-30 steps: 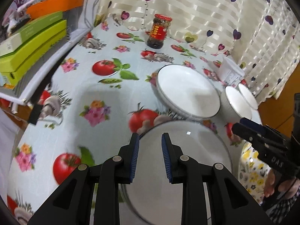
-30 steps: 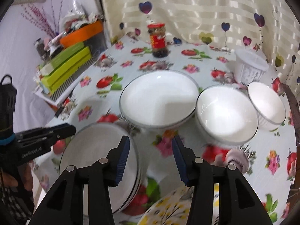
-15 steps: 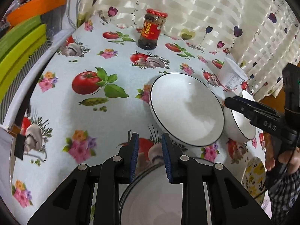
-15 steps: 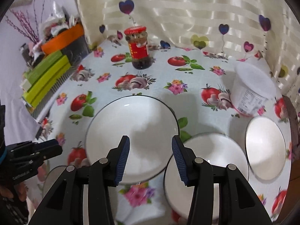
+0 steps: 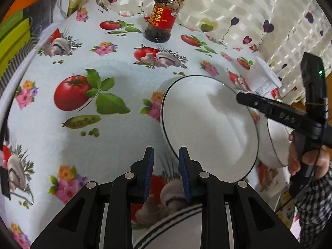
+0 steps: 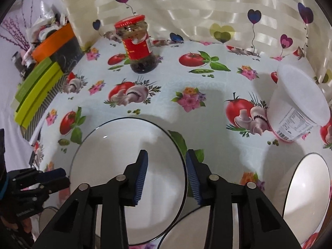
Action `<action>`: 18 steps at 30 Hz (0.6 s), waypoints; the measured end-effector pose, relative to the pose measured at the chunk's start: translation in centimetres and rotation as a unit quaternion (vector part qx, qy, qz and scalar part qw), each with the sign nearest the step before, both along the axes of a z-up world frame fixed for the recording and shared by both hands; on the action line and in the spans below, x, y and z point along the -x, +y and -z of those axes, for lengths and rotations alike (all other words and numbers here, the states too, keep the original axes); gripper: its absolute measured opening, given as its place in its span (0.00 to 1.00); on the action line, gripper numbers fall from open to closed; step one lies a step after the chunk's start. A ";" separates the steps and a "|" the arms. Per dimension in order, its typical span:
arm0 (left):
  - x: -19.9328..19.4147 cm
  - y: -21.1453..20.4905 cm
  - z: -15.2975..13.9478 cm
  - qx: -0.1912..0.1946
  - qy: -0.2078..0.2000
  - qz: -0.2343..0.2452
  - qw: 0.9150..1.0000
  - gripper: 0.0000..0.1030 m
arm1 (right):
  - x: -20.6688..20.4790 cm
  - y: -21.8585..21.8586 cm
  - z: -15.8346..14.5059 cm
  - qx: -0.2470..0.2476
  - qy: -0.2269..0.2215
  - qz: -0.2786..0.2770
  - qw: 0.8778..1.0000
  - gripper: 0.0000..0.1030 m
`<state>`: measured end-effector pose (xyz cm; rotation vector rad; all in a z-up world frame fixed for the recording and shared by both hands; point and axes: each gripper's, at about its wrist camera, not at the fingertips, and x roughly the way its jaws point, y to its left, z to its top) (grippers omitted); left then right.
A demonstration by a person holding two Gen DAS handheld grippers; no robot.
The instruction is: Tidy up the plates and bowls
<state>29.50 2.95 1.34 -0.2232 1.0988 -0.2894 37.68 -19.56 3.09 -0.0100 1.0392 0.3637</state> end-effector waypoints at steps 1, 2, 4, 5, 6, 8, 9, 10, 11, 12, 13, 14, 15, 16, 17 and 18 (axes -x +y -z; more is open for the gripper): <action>-0.2 -0.1 0.0 -0.002 0.003 0.001 1.000 0.25 | -0.2 0.0 0.1 0.001 0.002 -0.001 1.000 0.32; -0.3 -0.2 0.0 -0.003 0.003 0.002 1.000 0.25 | -0.5 0.0 0.3 0.000 0.005 -0.002 1.000 0.30; -0.4 -0.4 0.2 0.000 0.007 0.009 1.000 0.25 | -0.8 -0.1 0.5 -0.005 0.007 -0.003 1.000 0.28; -0.5 -0.4 0.2 0.003 0.008 0.010 1.000 0.25 | -1.0 -0.2 0.6 -0.006 0.008 -0.003 1.000 0.27; -0.5 -0.5 0.3 0.007 0.011 0.011 1.000 0.25 | -1.1 -0.2 0.7 -0.006 0.010 -0.003 1.000 0.26; -0.7 -0.7 0.6 0.011 0.017 0.012 1.000 0.25 | -1.3 -0.2 0.9 -0.005 0.013 -0.003 1.000 0.23; -0.7 -0.8 0.7 0.012 0.019 0.014 1.000 0.25 | -1.4 -0.3 1.0 -0.004 0.014 -0.003 1.000 0.22; -0.8 -1.0 0.8 0.012 0.021 0.015 1.000 0.25 | -1.4 -0.3 1.1 -0.004 0.015 -0.003 1.000 0.22; -0.8 -1.1 0.9 0.013 0.022 0.018 1.000 0.25 | -1.5 -0.4 1.2 -0.004 0.017 -0.004 1.000 0.21; -0.8 -1.2 1.0 0.013 0.024 0.020 0.999 0.25 | -1.5 -0.4 1.2 -0.003 0.018 -0.004 1.000 0.19; -0.8 -1.4 1.1 0.012 0.025 0.022 0.999 0.25 | -1.5 -0.5 1.4 -0.002 0.021 -0.003 1.000 0.18; -0.9 -1.6 1.2 0.010 0.026 0.023 0.999 0.25 | -1.6 -0.6 1.5 -0.001 0.022 -0.003 1.000 0.17; -0.9 -1.7 1.3 0.009 0.027 0.023 0.999 0.25 | -1.6 -0.6 1.7 -0.001 0.026 -0.003 1.000 0.16; -0.9 -1.8 1.4 0.007 0.028 0.023 0.999 0.25 | -1.7 -0.6 1.8 0.000 0.028 -0.002 1.000 0.15; -1.0 -1.9 1.5 0.005 0.030 0.022 0.999 0.25 | -1.7 -0.6 1.9 0.002 0.027 -0.001 1.000 0.14; -1.1 -1.9 1.6 0.004 0.032 0.022 0.999 0.25 | -1.7 -0.6 1.9 0.003 0.028 0.000 1.000 0.13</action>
